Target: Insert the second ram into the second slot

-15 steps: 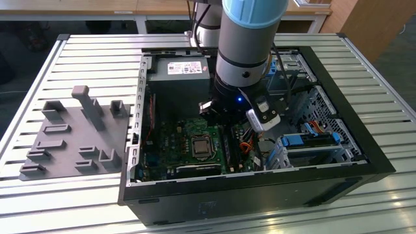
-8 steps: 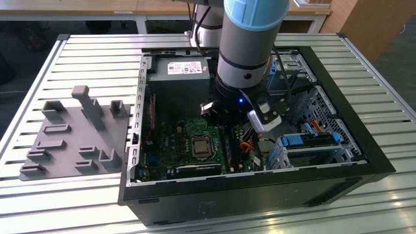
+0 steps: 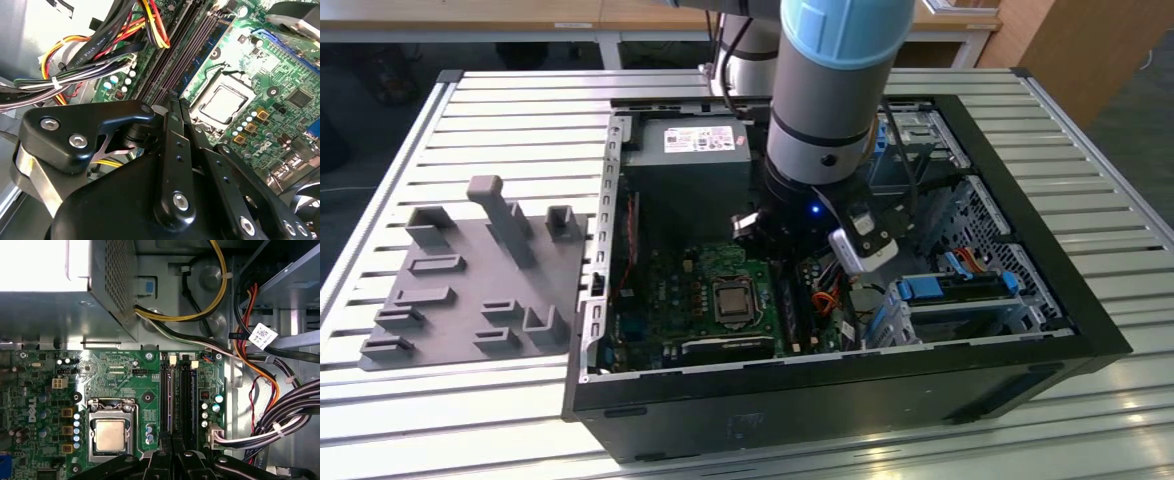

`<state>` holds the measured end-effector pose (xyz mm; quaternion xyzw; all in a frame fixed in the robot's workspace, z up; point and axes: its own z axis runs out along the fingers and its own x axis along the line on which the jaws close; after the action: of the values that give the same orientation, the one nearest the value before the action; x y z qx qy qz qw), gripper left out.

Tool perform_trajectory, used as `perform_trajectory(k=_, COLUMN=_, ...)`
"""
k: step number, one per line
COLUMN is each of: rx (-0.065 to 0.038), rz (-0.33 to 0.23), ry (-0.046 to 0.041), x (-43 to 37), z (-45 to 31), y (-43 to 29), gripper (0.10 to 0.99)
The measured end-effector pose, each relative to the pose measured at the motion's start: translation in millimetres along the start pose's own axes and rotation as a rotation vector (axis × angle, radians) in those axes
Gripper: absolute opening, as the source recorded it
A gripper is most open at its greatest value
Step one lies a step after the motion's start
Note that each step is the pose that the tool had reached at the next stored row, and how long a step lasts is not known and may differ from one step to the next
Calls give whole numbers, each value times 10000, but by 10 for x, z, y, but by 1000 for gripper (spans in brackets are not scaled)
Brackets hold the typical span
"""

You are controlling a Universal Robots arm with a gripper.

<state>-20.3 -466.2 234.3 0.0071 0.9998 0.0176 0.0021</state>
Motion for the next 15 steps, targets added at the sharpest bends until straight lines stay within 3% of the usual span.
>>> perform_trajectory(k=15, rx=-1, rz=0, ry=3, x=-38, z=46, y=-1, gripper=122)
